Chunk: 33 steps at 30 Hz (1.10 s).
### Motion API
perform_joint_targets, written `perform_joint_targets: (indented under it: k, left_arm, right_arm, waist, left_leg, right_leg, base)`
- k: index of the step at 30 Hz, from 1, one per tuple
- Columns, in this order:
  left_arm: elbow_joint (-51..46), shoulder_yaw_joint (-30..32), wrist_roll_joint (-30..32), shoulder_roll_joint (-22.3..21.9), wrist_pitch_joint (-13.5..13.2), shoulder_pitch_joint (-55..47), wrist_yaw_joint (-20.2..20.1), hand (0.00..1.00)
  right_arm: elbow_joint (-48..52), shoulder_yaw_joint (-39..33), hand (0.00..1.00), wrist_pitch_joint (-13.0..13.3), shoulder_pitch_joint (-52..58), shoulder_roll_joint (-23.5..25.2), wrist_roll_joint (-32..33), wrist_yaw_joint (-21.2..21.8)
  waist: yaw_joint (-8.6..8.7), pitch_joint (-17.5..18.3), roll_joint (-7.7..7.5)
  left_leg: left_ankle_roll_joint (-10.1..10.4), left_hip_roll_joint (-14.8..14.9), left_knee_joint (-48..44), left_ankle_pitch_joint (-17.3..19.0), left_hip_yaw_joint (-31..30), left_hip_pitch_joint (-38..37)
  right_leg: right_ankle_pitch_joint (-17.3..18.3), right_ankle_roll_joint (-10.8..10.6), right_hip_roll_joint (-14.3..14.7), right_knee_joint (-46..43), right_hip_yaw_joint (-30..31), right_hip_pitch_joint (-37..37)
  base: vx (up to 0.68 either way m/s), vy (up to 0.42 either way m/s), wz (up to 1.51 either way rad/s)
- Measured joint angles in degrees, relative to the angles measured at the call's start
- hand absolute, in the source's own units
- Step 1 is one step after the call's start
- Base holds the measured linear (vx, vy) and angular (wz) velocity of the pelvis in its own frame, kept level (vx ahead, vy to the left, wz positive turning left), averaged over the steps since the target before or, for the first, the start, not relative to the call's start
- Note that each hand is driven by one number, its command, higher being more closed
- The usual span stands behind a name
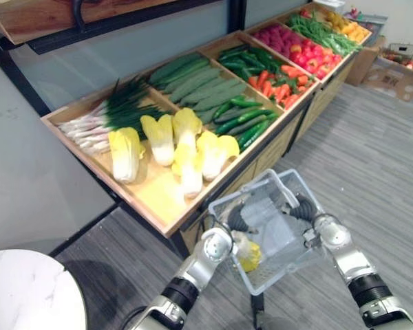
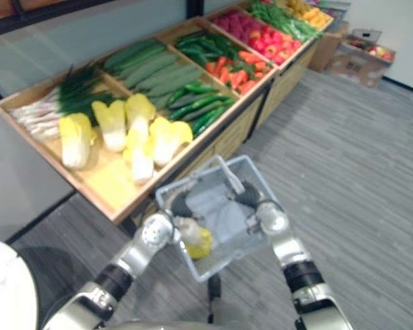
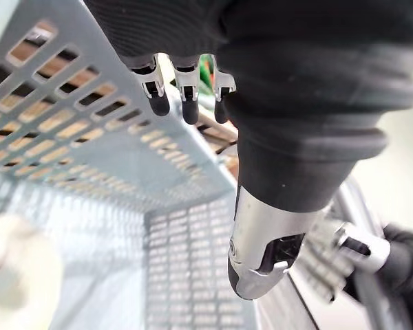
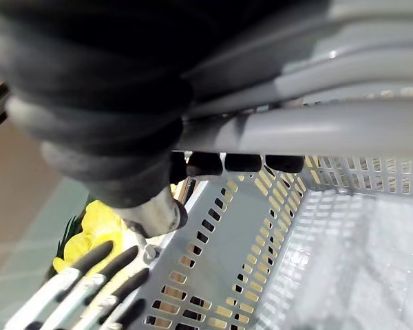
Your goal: Pick vegetable in the basket
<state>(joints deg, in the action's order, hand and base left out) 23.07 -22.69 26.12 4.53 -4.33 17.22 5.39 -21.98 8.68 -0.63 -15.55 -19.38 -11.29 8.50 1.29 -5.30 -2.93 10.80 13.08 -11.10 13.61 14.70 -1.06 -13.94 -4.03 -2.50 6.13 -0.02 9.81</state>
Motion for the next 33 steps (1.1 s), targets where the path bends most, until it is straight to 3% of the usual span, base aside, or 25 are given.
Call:
perform_joint_targets:
  k: [4, 6, 12, 16, 20, 25, 29, 30, 33]
  left_arm:
    - [-17.46, 7.07, -0.59, 0.39, -1.06, -4.11, 1.77, 0.00]
    - [-24.37, 12.09, -1.23, 0.68, -3.28, -7.38, 4.40, 0.00]
    - [-32.46, 26.56, -2.95, 0.36, -6.21, -20.08, 11.39, 0.00]
    - [-31.25, 36.46, -3.06, -1.47, -6.47, -26.46, 14.56, 0.00]
    - [-18.17, 47.90, -3.48, -3.16, -5.68, -28.24, 18.49, 0.00]
    - [9.92, 61.30, -3.68, -2.59, -1.67, -28.31, 21.30, 0.00]
    - [25.50, 66.28, -8.90, -1.16, 0.03, -29.66, 21.31, 0.00]
    - [31.04, 66.40, -11.59, -1.00, 0.77, -30.32, 20.16, 0.00]
    - [35.94, 65.10, -12.25, -1.55, 2.68, -31.26, 15.73, 0.00]
  right_arm:
    - [-3.99, -3.63, 1.00, 0.04, 0.95, 0.38, -0.04, -0.58]
    - [-6.07, -4.46, 1.00, 0.04, 2.54, 0.38, -0.06, -1.97]
    - [-10.78, -9.64, 1.00, 0.82, 7.34, 3.57, -2.43, -4.37]
    - [-13.08, -14.26, 1.00, 1.53, 11.53, 5.20, -4.29, -6.15]
    - [-16.96, -17.54, 1.00, 1.88, 13.63, 5.30, -6.39, -8.93]
    - [-19.87, -18.88, 1.00, 2.70, 14.92, 6.50, -6.90, -11.98]
    - [-23.89, -19.56, 1.00, 4.08, 15.25, 6.89, -6.88, -13.57]
    - [-24.75, -19.58, 1.00, 4.41, 15.38, 6.93, -6.82, -13.65]
    - [-25.98, -19.63, 1.00, 4.88, 15.33, 6.93, -6.77, -13.76]
  waist:
    - [-0.19, 0.02, -0.01]
    - [-0.36, 0.32, -0.10]
    - [-1.80, 1.01, -0.39]
    - [-2.77, 1.21, -0.32]
    - [-3.06, 2.98, 0.08]
    - [-3.07, 3.90, 0.41]
    - [-3.23, 4.13, 0.67]
    - [-3.21, 4.30, 0.92]
    - [-3.21, 4.52, 1.30]
  left_leg:
    - [-0.02, -0.08, 0.03, -0.01, -0.58, -0.01]
    - [-0.05, -0.07, 0.03, -0.03, -1.36, -0.18]
    - [-0.31, -0.47, 0.07, -0.19, -1.75, -0.11]
    - [-0.54, -0.65, 0.51, -0.55, -3.08, 0.01]
    - [-0.59, -1.44, 2.87, -2.14, -4.78, -0.08]
    - [-0.76, -2.37, 5.50, -3.50, -6.20, -0.42]
    - [-0.74, -2.52, 6.87, -3.86, -6.50, -1.90]
    - [-0.73, -2.58, 7.12, -3.88, -6.41, -2.19]
    - [-0.68, -2.61, 7.17, -3.86, -6.23, -2.29]
  right_leg:
    - [-0.07, 0.09, -0.17, -0.01, -0.58, -0.39]
    - [-0.04, 0.06, -0.27, 0.00, -1.32, -1.09]
    - [0.07, -0.06, -0.75, 0.01, -1.62, -1.26]
    - [0.74, -0.25, -1.11, 0.02, -2.99, -1.80]
    - [1.67, -0.24, -1.95, 0.04, -5.00, -2.13]
    - [2.04, -0.42, -3.01, 0.32, -6.64, -2.36]
    - [2.44, -0.44, -3.18, 0.33, -7.16, -3.46]
    - [2.95, -0.19, -3.23, 0.34, -7.13, -3.63]
    - [2.97, -0.19, -3.27, 0.34, -7.04, -3.62]
  base:
    - [0.01, 0.009, 0.08]
    - [0.02, 0.016, 0.16]
    - [0.00, 0.008, 0.04]
    - [-0.01, 0.005, 0.18]
    - [0.01, 0.004, 0.27]
    - [0.00, 0.006, 0.19]
    - [0.04, 0.010, 0.07]
    - [0.03, 0.020, 0.01]
    - [0.01, 0.008, -0.01]
